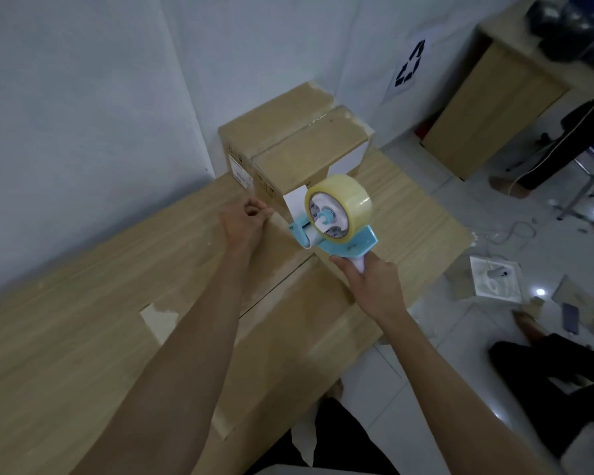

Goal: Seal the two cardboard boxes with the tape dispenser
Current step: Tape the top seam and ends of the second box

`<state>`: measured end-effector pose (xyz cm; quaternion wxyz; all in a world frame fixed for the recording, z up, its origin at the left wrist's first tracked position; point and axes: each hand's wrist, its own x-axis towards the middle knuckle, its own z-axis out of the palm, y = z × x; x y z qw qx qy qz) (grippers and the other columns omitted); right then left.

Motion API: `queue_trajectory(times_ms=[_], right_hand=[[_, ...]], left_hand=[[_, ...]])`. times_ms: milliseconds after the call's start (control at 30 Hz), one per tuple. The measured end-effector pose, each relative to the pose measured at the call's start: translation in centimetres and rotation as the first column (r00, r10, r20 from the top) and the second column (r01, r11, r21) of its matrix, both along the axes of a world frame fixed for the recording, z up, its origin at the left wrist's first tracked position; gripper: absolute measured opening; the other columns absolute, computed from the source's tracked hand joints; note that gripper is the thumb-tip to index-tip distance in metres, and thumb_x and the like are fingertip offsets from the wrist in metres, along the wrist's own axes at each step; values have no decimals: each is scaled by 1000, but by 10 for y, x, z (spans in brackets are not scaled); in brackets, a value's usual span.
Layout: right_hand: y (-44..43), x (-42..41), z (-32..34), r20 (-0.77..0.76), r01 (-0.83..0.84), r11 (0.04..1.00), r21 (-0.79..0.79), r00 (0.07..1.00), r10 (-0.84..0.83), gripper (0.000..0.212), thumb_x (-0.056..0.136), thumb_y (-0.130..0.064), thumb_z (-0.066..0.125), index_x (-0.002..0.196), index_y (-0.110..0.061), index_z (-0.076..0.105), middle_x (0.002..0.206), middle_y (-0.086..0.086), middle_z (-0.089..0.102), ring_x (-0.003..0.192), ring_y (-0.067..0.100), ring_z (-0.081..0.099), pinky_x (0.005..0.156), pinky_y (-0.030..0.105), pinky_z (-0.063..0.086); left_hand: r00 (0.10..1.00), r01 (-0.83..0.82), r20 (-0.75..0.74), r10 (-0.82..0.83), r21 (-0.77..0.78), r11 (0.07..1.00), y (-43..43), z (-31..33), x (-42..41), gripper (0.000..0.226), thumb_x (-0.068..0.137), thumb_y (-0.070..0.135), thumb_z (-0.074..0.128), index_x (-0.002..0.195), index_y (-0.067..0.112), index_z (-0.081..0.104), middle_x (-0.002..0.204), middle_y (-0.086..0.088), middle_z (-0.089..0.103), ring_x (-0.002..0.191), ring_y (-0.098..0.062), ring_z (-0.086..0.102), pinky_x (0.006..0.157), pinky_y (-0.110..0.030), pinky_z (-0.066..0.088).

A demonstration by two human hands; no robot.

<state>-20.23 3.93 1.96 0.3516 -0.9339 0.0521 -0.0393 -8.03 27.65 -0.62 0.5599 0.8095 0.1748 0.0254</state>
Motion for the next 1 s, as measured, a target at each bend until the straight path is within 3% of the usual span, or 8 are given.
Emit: queue_trajectory(times_ms=[100, 200, 300, 433, 600, 733, 867, 1000], right_hand=[[-2, 2, -4, -7, 10, 1000, -29, 1000, -10, 57, 84, -73, 51, 82, -17, 61, 64, -10, 61, 58, 4, 58, 54, 19, 40], [-1, 3, -7, 19, -6, 997, -78, 1000, 8, 48, 87, -67, 55, 78, -20, 54, 59, -13, 52, 52, 6, 52, 52, 21, 36], [1, 2, -9, 42, -11, 995, -97, 999, 15, 49, 88, -64, 56, 80, -15, 58, 60, -11, 53, 52, 9, 53, 52, 22, 37], [1, 3, -11, 26, 0, 994, -114, 1000, 3, 45, 90, -56, 64, 86, -11, 63, 66, -3, 63, 58, 15, 60, 56, 26, 42], [-2, 3, -7, -10, 6, 992, -127, 1000, -7, 41, 90, -58, 63, 82, -19, 56, 65, -8, 58, 59, 13, 59, 58, 26, 41], [-1, 1, -3, -43, 7, 985, -175, 999, -15, 42, 91, -59, 62, 86, -17, 57, 63, -8, 56, 59, 15, 59, 58, 26, 40], [3, -6, 2, -49, 3, 978, -210, 999, -14, 43, 91, -60, 59, 86, -18, 51, 63, -3, 57, 58, 18, 58, 58, 28, 43], [3, -12, 3, -24, -15, 975, -220, 1000, 10, 74, 83, -83, 34, 91, -13, 57, 61, -4, 56, 54, 18, 58, 55, 30, 47]], left_hand=[[1000, 13, -3, -13, 32, 999, 0, -3, 1, 19, 80, 18, 82, 90, 12, 68, 84, 1, 69, 76, -8, 61, 73, -21, 45], [997, 46, -62, -39, 128, 991, 2, -6, 7, 38, 79, 33, 77, 104, 11, 59, 103, -4, 64, 89, -17, 58, 74, -30, 44], [983, 166, -138, -119, 406, 899, 5, -24, 18, 57, 73, 64, 48, 105, 18, 59, 115, -5, 56, 105, -27, 51, 79, -29, 30], [966, 246, -28, -257, 408, 879, 2, -6, -3, 29, 99, 34, 55, 101, 14, 77, 104, -7, 71, 100, -24, 59, 80, -27, 36], [959, 280, -110, -262, 532, 799, -1, -3, -22, 46, 108, 41, 39, 84, 14, 68, 76, -1, 59, 81, -22, 56, 75, -33, 32], [945, 304, -100, -313, 626, 718, -2, -9, -32, 50, 108, 46, 33, 107, 16, 73, 96, -8, 70, 90, -26, 62, 77, -35, 37], [941, 322, -129, -312, 623, 712, -5, -10, -28, 50, 109, 44, 31, 102, 14, 71, 96, -10, 70, 83, -22, 55, 79, -37, 38], [938, 330, -132, -321, 626, 707, -2, -12, -31, 52, 108, 46, 29, 104, 17, 71, 96, -9, 70, 91, -28, 63, 80, -40, 41]])
